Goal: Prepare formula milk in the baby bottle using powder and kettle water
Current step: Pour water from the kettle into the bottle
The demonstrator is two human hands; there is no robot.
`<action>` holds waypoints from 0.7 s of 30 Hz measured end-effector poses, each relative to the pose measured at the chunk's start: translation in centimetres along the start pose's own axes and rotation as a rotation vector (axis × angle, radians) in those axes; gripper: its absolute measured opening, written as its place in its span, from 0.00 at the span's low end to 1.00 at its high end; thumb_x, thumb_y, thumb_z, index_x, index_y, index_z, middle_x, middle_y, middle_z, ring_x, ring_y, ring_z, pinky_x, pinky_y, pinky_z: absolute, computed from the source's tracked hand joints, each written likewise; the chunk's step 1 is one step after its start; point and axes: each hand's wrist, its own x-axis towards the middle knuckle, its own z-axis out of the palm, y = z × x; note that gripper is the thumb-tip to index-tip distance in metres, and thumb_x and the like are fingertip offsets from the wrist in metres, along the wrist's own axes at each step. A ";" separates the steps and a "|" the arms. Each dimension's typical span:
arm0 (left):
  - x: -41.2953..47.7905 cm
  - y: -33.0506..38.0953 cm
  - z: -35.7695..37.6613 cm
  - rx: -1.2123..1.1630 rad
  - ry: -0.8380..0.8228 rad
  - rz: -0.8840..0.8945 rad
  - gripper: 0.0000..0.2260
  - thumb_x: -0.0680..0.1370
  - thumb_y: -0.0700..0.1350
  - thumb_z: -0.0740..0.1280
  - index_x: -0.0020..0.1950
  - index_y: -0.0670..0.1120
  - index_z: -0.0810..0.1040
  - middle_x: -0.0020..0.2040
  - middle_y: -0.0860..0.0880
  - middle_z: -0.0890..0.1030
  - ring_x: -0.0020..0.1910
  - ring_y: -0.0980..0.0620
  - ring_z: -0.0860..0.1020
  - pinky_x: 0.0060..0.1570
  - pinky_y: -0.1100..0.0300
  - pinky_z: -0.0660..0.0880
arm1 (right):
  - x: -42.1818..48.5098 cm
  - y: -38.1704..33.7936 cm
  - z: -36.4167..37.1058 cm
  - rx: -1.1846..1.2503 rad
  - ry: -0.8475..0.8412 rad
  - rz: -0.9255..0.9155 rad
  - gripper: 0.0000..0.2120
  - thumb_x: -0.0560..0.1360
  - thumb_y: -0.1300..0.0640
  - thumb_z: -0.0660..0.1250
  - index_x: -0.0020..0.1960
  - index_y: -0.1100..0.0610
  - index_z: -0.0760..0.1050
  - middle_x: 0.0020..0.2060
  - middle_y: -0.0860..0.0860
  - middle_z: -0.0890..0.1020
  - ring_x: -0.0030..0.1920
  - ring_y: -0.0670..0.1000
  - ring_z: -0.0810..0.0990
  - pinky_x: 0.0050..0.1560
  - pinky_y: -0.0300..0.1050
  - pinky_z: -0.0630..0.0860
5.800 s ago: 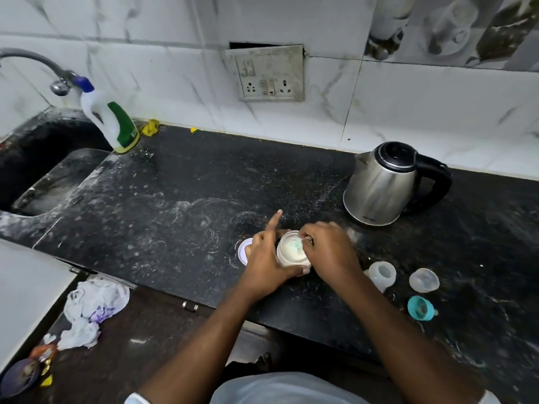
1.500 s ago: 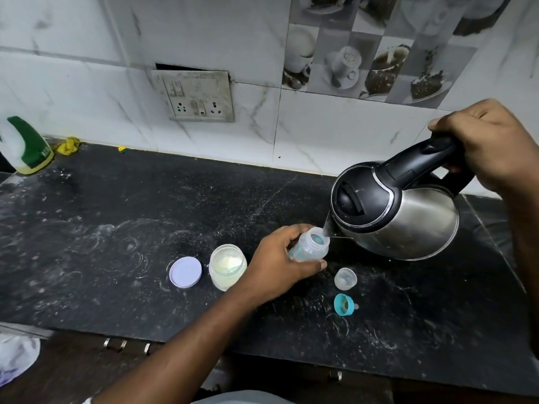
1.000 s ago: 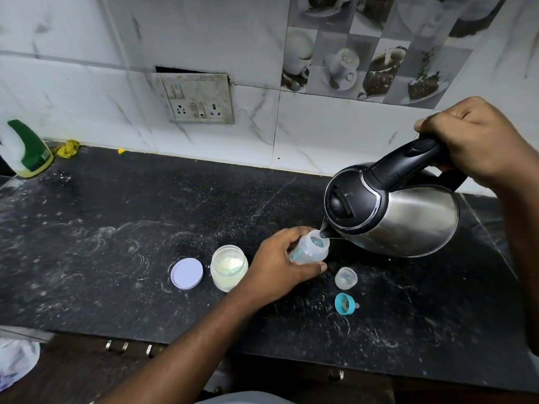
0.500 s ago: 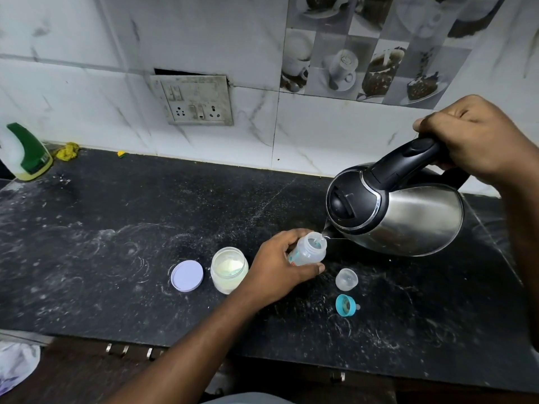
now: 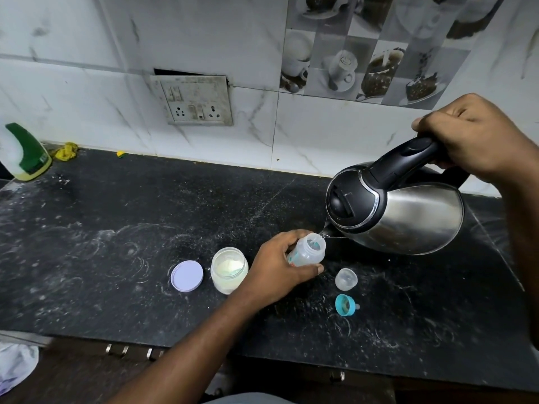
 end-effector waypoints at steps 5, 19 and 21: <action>0.0 -0.2 0.1 0.000 0.003 -0.009 0.28 0.68 0.57 0.83 0.67 0.61 0.81 0.62 0.58 0.84 0.62 0.56 0.83 0.67 0.45 0.80 | 0.0 -0.6 -0.1 -0.028 -0.002 0.012 0.21 0.74 0.46 0.64 0.27 0.57 0.76 0.17 0.53 0.72 0.18 0.47 0.66 0.21 0.34 0.63; 0.4 -0.6 0.1 0.002 -0.004 -0.031 0.28 0.68 0.55 0.84 0.67 0.60 0.82 0.62 0.57 0.85 0.61 0.56 0.84 0.66 0.46 0.80 | -0.5 -1.5 0.2 -0.103 -0.025 0.042 0.22 0.75 0.49 0.64 0.26 0.58 0.72 0.17 0.51 0.70 0.19 0.48 0.63 0.29 0.44 0.63; 0.5 -0.7 0.1 0.002 -0.004 -0.037 0.28 0.69 0.54 0.85 0.67 0.59 0.82 0.62 0.57 0.85 0.61 0.55 0.84 0.66 0.46 0.80 | -0.5 -1.6 0.3 -0.104 -0.027 0.040 0.22 0.75 0.48 0.64 0.26 0.57 0.73 0.17 0.51 0.70 0.19 0.47 0.63 0.24 0.42 0.62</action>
